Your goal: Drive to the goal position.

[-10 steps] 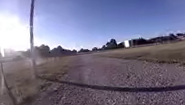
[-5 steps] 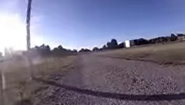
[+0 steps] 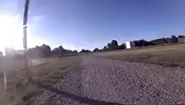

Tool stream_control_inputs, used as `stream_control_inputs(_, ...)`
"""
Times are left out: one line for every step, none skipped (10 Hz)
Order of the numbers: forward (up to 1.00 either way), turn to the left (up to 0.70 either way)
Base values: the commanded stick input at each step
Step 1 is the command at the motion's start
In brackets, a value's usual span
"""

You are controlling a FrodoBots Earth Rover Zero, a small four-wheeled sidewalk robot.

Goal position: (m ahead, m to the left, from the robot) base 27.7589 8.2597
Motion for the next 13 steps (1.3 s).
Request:
stream_control_inputs(0.5,0.0)
stream_control_inputs(0.5,0.0)
stream_control_inputs(0.5,0.0)
stream_control_inputs(0.5,0.0)
stream_control_inputs(0.5,0.0)
stream_control_inputs(0.5,0.0)
stream_control_inputs(0.5,0.0)
stream_control_inputs(0.5,0.0)
stream_control_inputs(0.5,0.0)
stream_control_inputs(0.5,0.0)
stream_control_inputs(0.5,0.0)
stream_control_inputs(0.5,0.0)
stream_control_inputs(0.5,0.0)
